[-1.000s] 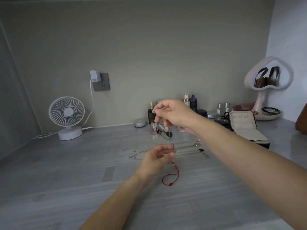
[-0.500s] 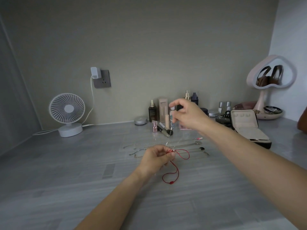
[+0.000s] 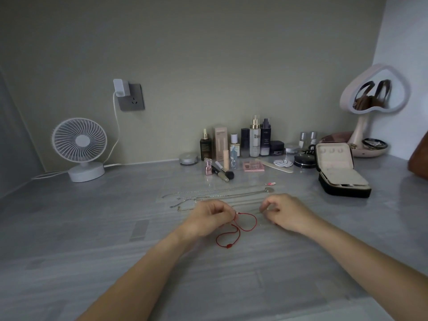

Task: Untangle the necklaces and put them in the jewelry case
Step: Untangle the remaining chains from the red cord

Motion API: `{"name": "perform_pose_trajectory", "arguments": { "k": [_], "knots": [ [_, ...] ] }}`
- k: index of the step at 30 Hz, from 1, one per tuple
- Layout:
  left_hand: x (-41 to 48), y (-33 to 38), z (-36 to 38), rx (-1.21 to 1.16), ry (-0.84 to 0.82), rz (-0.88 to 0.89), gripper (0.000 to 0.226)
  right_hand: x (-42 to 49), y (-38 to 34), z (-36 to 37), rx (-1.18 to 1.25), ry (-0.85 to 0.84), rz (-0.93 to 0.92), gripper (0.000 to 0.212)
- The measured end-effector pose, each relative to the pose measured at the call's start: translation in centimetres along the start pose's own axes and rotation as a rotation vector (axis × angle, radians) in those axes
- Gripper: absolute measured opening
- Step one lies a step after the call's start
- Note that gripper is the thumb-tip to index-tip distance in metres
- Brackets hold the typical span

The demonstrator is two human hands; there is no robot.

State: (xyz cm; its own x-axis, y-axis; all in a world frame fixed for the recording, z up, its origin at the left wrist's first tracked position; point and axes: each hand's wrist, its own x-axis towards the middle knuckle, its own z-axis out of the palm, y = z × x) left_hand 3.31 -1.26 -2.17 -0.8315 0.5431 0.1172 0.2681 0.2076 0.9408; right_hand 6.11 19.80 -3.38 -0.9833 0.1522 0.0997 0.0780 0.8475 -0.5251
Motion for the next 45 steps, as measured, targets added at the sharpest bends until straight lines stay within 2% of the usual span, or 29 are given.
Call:
{"name": "perform_pose_trajectory", "arguments": {
  "k": [3,5,6,8,10,11,17,23,28,35,39,43,45],
  "knots": [
    [0.0,-0.1,0.1,0.003,-0.011,-0.001,0.013,-0.7,-0.9,-0.2,-0.205,0.044,-0.094,0.015],
    [0.0,-0.1,0.0,0.002,-0.015,-0.001,0.016,-0.9,-2.0,-0.4,-0.069,0.109,-0.190,0.009],
    [0.0,0.0,0.1,0.001,-0.018,0.002,0.018,-1.1,-2.6,-0.5,0.077,0.065,-0.229,0.006],
    [0.0,0.1,0.1,0.000,-0.022,0.004,0.020,-1.4,-3.8,-0.3,0.315,-0.146,-0.265,0.018],
    [0.0,0.2,0.1,0.004,-0.027,0.006,0.021,-1.6,-4.5,0.1,0.371,-0.289,-0.261,0.023],
    [-0.1,0.3,0.1,0.007,-0.030,0.005,0.022,-1.7,-4.7,0.4,0.370,-0.299,-0.255,0.022],
    [-0.2,0.5,-0.1,0.014,-0.020,-0.042,0.020,-1.2,-4.8,0.3,0.341,-0.237,-0.195,0.015],
    [0.1,0.2,-0.5,0.036,0.026,-0.118,0.022,-0.6,-5.1,-2.0,0.429,-0.314,-0.181,0.020],
    [0.2,0.2,-0.4,0.078,0.050,-0.128,0.027,0.2,-5.9,-2.4,0.690,-0.355,-0.156,0.023],
    [0.8,0.1,-0.8,-0.025,0.191,-0.085,0.021,0.0,-5.3,-0.7,0.775,-0.367,-0.169,0.025],
    [1.4,-0.8,-1.2,0.073,0.247,-0.115,0.024,0.1,-5.1,-0.4,0.775,-0.360,-0.183,0.025],
    [1.2,-1.3,-1.1,0.243,0.290,-0.010,0.017,-0.1,-5.0,-0.3,0.784,-0.361,-0.198,0.023],
    [0.8,-0.6,-0.8,0.230,0.248,0.066,0.016,-0.1,-5.1,-0.3,0.788,-0.361,-0.220,0.023]
  ]
}}
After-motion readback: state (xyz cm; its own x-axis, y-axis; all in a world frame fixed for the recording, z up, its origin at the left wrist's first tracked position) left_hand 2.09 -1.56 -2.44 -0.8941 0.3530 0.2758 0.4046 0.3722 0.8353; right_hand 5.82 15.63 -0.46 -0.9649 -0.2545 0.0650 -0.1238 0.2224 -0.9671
